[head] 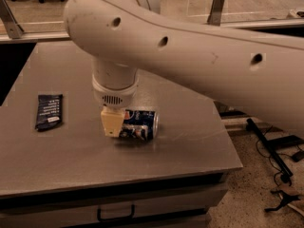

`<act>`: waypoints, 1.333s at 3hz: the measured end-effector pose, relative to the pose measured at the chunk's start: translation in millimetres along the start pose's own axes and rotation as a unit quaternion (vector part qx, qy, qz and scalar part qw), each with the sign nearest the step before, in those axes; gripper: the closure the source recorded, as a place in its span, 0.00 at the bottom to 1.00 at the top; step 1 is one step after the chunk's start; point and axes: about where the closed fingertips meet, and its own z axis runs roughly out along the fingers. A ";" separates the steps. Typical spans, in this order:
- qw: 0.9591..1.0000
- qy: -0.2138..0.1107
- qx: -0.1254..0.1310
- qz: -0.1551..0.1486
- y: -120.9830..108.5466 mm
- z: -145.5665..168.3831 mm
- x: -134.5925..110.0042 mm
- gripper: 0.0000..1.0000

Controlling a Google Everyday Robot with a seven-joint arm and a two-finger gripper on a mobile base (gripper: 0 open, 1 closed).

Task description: Place pepsi can upright

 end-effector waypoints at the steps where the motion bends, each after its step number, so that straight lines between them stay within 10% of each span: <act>1: 0.999 -0.009 -0.035 -0.027 -3.8 7.4 0.9 0.64; 3: 0.996 -0.030 -0.067 -0.051 -3.0 14.4 -1.1 1.00; 4: 0.993 -0.087 -0.063 -0.049 -13.7 -4.7 -3.4 1.00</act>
Offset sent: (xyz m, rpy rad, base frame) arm 0.0049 0.0079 -0.0242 0.1120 0.2263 0.2802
